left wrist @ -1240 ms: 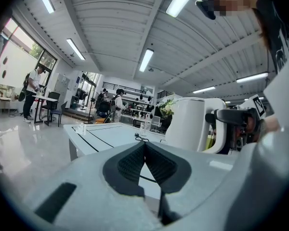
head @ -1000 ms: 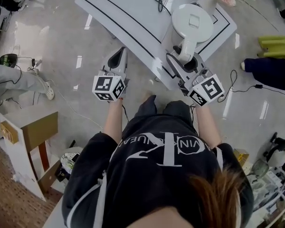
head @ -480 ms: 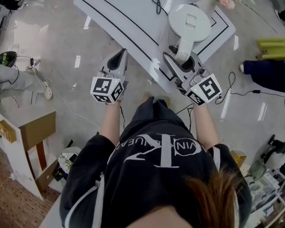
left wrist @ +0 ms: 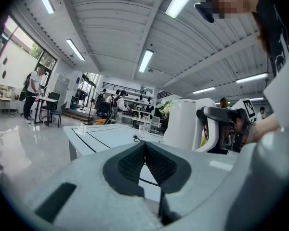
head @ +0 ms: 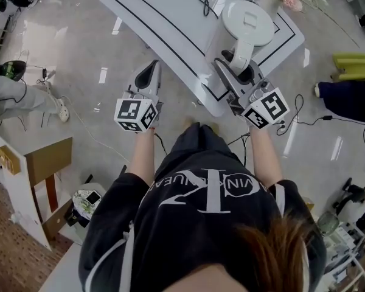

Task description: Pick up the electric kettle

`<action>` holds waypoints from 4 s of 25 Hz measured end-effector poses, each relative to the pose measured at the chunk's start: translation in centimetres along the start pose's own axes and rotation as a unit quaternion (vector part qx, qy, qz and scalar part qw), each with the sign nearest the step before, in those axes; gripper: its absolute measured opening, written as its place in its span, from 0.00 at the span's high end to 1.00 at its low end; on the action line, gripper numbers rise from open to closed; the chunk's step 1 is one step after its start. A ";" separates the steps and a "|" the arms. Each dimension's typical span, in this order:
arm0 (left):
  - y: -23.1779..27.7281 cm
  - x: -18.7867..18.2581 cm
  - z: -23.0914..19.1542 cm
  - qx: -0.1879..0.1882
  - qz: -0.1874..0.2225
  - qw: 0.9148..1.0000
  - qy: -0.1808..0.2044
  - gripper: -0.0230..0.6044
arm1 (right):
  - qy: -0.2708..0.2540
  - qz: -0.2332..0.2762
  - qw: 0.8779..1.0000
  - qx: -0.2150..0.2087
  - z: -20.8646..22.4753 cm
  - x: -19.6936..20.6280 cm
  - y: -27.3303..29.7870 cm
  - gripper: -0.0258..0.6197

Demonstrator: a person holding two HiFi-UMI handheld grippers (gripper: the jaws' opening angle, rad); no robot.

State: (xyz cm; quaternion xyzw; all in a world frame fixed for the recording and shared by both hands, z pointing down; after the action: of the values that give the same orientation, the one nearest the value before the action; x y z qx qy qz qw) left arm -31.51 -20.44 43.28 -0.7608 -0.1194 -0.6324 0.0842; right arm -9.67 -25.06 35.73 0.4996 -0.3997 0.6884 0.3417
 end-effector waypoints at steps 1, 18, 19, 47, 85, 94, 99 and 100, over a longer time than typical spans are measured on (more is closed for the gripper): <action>-0.2 0.0 0.1 -0.003 0.000 1.000 0.000 0.95 | 0.002 0.002 1.000 -0.001 0.0 -0.1 -0.1 0.79; -0.8 -0.9 1.7 -0.012 0.008 1.000 0.010 0.95 | -0.008 0.021 1.000 -0.022 -0.4 -2.8 -1.3 0.79; -0.7 -0.9 1.9 -0.010 0.008 1.000 0.010 0.95 | -0.010 0.021 1.000 -0.020 -0.4 -3.0 -1.6 0.79; 4.4 -1.2 8.6 0.078 0.002 0.997 0.023 0.95 | -0.039 0.031 0.996 0.081 2.0 -5.7 -12.0 0.79; 1.8 -2.3 11.1 0.037 0.034 0.998 0.034 0.95 | -0.048 0.029 0.993 0.100 2.6 -7.3 -18.4 0.79; 1.2 -2.1 11.0 0.024 0.041 0.998 0.034 0.95 | -0.052 0.027 0.993 0.098 2.9 -7.4 -18.7 0.79; 1.0 -2.1 10.8 0.019 0.043 0.998 0.035 0.95 | -0.053 0.028 0.994 0.096 3.1 -7.3 -18.7 0.79; 0.9 -2.1 10.8 0.018 0.044 0.998 0.036 0.95 | -0.054 0.028 0.994 0.096 3.0 -7.3 -18.7 0.79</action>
State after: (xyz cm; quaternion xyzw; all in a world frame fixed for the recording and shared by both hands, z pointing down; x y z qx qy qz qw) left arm -21.46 -18.41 39.22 -0.7406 -0.0946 -0.6525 0.1297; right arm 9.78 -19.95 33.17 0.5549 -0.3635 0.7048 0.2513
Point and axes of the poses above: the fingertips, and each gripper's own axes: y forward along the fingers, z to its right, x out of its underside, the point moved 5 cm from there along -y, backward along the fingers, and after that the axes turned 7 degrees about z, right-handed, at the moved point
